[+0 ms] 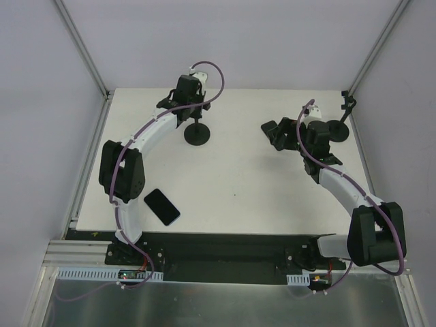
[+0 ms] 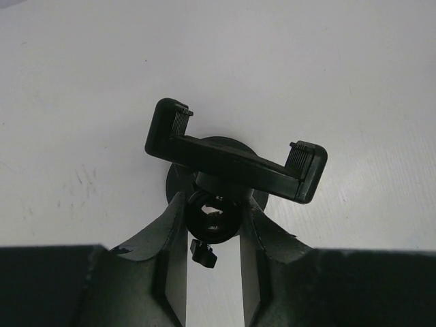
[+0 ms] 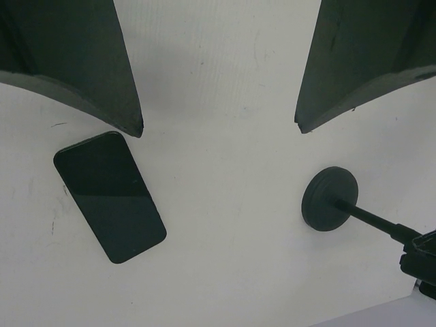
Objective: Place the phone on the phone stand
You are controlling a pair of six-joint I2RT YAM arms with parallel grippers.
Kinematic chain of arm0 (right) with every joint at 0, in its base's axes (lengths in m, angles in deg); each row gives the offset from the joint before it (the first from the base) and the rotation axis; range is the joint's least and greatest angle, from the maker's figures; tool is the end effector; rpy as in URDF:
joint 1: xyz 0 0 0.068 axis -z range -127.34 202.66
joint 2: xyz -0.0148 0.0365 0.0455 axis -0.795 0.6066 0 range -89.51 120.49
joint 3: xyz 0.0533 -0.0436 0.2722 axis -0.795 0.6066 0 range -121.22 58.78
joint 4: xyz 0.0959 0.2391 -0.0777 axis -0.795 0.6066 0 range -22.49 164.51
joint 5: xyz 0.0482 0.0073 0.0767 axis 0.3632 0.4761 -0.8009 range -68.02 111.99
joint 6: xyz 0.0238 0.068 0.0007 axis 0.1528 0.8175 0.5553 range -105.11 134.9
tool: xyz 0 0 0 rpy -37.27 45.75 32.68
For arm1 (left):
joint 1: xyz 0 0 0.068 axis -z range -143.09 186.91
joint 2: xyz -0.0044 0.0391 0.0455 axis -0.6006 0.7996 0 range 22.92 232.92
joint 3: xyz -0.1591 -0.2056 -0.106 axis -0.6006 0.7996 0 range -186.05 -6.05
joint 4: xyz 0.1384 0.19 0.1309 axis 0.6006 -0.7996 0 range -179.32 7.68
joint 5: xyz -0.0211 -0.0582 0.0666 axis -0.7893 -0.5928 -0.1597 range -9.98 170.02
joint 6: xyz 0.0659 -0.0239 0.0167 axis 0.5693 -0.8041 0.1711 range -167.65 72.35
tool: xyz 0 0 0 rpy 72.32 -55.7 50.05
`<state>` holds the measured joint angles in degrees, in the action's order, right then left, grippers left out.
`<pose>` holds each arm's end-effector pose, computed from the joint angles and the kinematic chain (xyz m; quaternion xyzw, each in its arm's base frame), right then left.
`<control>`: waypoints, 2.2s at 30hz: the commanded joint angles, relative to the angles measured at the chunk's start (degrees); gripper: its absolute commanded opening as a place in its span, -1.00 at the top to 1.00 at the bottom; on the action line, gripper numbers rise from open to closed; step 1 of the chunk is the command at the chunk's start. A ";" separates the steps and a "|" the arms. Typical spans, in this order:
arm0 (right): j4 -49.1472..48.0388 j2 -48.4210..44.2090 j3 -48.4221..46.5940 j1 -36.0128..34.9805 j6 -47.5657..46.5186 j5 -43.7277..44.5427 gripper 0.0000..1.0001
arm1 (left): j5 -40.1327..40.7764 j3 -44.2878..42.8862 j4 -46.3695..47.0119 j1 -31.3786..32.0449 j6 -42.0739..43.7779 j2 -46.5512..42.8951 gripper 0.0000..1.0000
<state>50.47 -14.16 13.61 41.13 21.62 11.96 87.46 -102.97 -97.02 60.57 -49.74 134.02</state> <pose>0.3207 0.0760 0.2714 -0.0870 0.7774 0.1658 0.6005 0.4561 -0.1914 0.2994 0.1283 0.8503 -0.0586 0.5071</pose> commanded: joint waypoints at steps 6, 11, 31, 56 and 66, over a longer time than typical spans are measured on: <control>-3.79 -0.03 -0.19 0.28 -6.36 -9.81 -0.92 | -36.86 10.69 0.37 0.33 16.93 -13.00 1.00; -5.11 -0.29 0.43 -0.07 -8.13 -14.67 -0.92 | -48.91 20.08 0.28 0.60 21.51 -19.61 1.00; -4.85 3.22 -3.17 -8.15 -12.96 -24.43 -0.92 | -29.79 30.47 -6.57 5.60 3.72 -43.33 -0.96; 13.53 0.32 -11.96 -34.70 -19.12 6.05 -0.92 | -17.54 39.27 -7.80 6.84 -26.12 -60.58 -0.91; 7.81 -11.36 -4.06 -32.25 -16.75 11.52 -0.92 | -7.73 32.95 -6.92 18.16 -17.09 -43.19 -0.68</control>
<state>62.98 -19.44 6.86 6.49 3.74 20.53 72.07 -65.35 -104.74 72.85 -72.43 85.35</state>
